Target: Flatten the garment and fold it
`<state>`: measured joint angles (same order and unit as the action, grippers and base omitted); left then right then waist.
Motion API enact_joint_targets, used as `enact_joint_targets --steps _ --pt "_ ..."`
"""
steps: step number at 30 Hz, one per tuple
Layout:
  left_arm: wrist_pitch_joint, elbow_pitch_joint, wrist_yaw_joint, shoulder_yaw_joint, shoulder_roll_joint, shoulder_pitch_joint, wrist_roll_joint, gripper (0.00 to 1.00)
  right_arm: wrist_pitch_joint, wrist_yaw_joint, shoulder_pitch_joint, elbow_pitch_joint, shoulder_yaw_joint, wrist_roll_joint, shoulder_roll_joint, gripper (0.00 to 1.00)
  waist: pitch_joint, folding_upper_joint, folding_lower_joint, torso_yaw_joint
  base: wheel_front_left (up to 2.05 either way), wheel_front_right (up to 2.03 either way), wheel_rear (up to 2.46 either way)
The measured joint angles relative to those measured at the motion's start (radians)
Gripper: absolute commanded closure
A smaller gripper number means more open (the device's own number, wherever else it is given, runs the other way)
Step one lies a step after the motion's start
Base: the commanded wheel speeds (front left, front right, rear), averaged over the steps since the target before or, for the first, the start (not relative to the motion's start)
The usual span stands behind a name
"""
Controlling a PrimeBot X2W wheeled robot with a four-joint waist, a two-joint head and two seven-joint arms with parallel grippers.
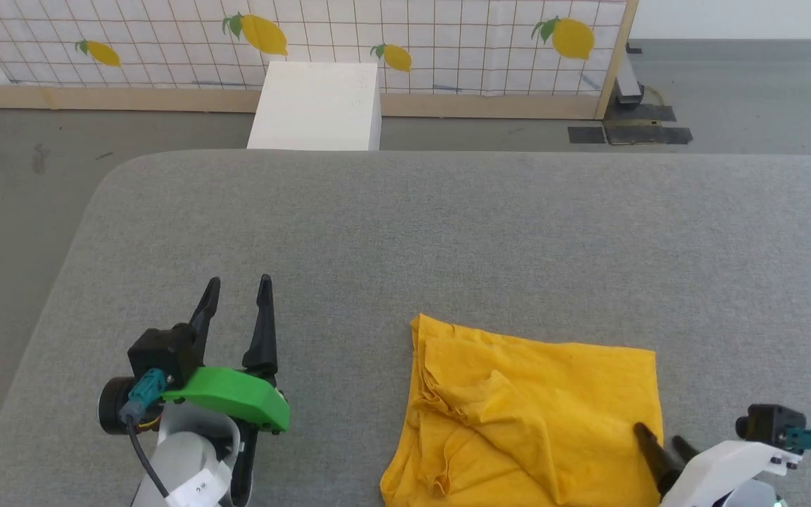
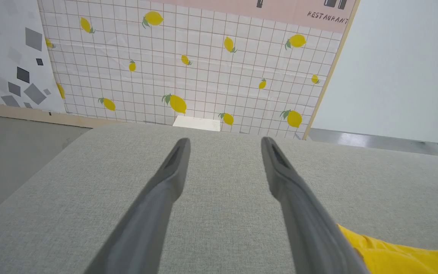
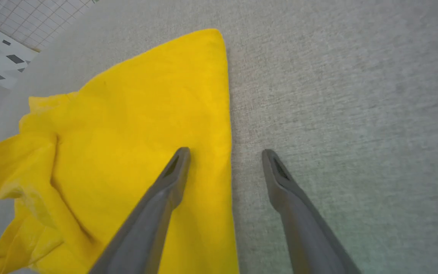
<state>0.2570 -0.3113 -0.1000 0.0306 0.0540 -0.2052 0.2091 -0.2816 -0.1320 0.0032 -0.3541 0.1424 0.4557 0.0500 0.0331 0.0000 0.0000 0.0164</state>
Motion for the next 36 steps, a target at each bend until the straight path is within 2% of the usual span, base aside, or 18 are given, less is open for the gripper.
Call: enact_joint_targets --steps 7,8,9,10,11,12,15,18,23,25,28,31,35,36 --pt "0.000 -0.001 0.000 0.007 0.000 0.000 0.002 0.00 -0.046 0.000 -0.041 -0.084 -0.044 0.083 0.011 0.01 -0.004 0.0000 0.0000 0.007 0.00 0.00 0.00" --pt "0.000 -0.001 0.000 0.007 0.000 0.000 0.003 0.00 -0.054 0.000 -0.047 -0.091 -0.053 0.089 0.013 0.20 -0.004 0.0000 0.0000 0.008 0.00 0.00 0.00" --pt "0.000 -0.001 0.000 0.007 0.000 0.000 0.003 0.00 -0.063 0.000 -0.053 -0.098 -0.064 0.096 0.015 0.56 -0.003 0.0000 0.0000 0.008 0.00 0.00 0.00" --pt "0.000 0.000 0.000 0.008 0.000 0.000 0.003 0.00 -0.066 0.000 -0.058 -0.102 -0.072 0.099 0.016 0.64 -0.003 0.0000 0.0000 0.009 0.00 0.00 0.00" --pt "0.000 0.000 0.000 0.008 0.000 0.000 0.003 0.00 -0.067 0.000 -0.062 -0.106 -0.078 0.100 0.017 0.93 -0.002 0.0000 0.0000 0.010 0.00 0.00 0.00" --pt "0.000 0.000 0.000 0.008 0.000 0.000 0.003 0.00 -0.072 0.000 -0.065 -0.110 -0.086 0.100 0.017 1.00 -0.001 0.0000 0.0000 0.010 0.00 0.00 0.00" --pt "0.000 0.000 0.001 0.007 0.000 0.000 0.003 0.00 -0.075 0.000 -0.066 -0.113 -0.096 0.096 0.012 1.00 0.001 0.0000 0.0000 0.009 0.00 0.00 0.00" --pt "0.000 0.004 0.005 -0.001 0.000 0.001 0.003 0.00 -0.080 0.000 -0.073 -0.096 -0.103 0.044 0.010 1.00 0.004 0.0000 0.0000 0.001 0.00 0.00 0.00" --pt "0.000 0.023 0.010 -0.024 -0.001 0.004 0.006 0.00 -0.171 0.000 -0.133 0.016 -0.130 -0.215 0.002 1.00 0.017 0.0000 0.0000 -0.033 0.00 0.00 0.00" --pt "0.000 0.034 0.012 -0.031 0.000 0.004 0.007 0.00 -0.209 0.000 -0.176 0.069 -0.167 -0.309 0.021 1.00 0.024 0.0000 0.0000 -0.052 0.00 0.00 0.00" --pt "0.000 0.053 0.013 -0.042 0.000 0.000 0.005 0.00 -0.251 -0.001 -0.262 0.118 -0.252 -0.396 0.113 1.00 0.040 0.0001 0.0000 -0.091 0.00 0.00 0.00" --pt "0.001 0.069 0.012 -0.046 0.002 -0.013 -0.002 0.00 -0.255 -0.001 -0.348 0.128 -0.325 -0.428 0.228 1.00 0.063 0.0000 0.0000 -0.132 0.00 0.00 0.00" --pt "0.001 0.098 0.012 -0.045 0.009 -0.049 -0.013 0.00 -0.222 -0.001 -0.476 0.091 -0.392 -0.441 0.365 1.00 0.109 0.0000 0.0000 -0.184 0.00 0.00 0.00" --pt "0.001 0.109 0.012 -0.042 0.017 -0.072 -0.022 0.00 -0.201 -0.001 -0.531 0.056 -0.396 -0.446 0.422 1.00 0.142 0.0001 0.0000 -0.207 0.00 0.00 0.00"
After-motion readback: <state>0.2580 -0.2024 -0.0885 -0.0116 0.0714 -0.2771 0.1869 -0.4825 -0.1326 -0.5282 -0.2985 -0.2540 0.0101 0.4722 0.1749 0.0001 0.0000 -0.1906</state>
